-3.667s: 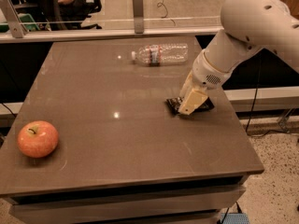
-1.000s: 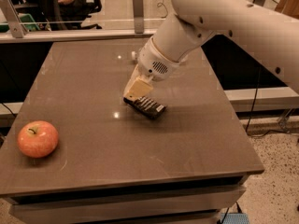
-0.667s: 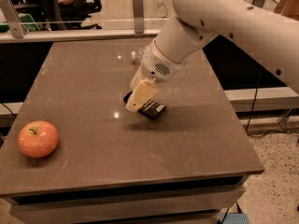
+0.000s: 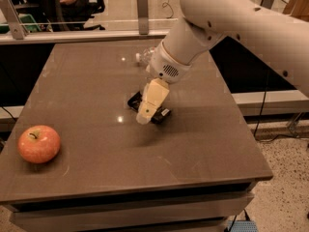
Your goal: Move rxbar chocolate near apple
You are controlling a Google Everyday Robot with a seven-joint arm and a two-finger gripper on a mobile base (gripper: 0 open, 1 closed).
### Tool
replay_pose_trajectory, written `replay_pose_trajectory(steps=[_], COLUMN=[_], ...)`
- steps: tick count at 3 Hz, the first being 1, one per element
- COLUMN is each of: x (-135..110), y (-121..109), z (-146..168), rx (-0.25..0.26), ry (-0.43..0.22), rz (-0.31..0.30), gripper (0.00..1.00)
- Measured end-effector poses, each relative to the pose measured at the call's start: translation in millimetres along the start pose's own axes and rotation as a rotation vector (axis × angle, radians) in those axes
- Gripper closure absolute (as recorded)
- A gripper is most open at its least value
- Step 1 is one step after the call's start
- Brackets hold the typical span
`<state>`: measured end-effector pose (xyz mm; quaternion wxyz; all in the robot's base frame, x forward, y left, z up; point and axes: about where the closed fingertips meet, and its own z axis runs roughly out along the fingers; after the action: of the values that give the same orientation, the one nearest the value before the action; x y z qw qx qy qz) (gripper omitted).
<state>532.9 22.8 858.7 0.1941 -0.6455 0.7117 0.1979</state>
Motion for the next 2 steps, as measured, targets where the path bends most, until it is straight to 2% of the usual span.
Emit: replay_pose_trajectory(steps=[2], x=[13.7], y=[-0.7], z=[18.5], rx=[-0.013], ry=[0.019], rz=[0.018], gripper=[0.00])
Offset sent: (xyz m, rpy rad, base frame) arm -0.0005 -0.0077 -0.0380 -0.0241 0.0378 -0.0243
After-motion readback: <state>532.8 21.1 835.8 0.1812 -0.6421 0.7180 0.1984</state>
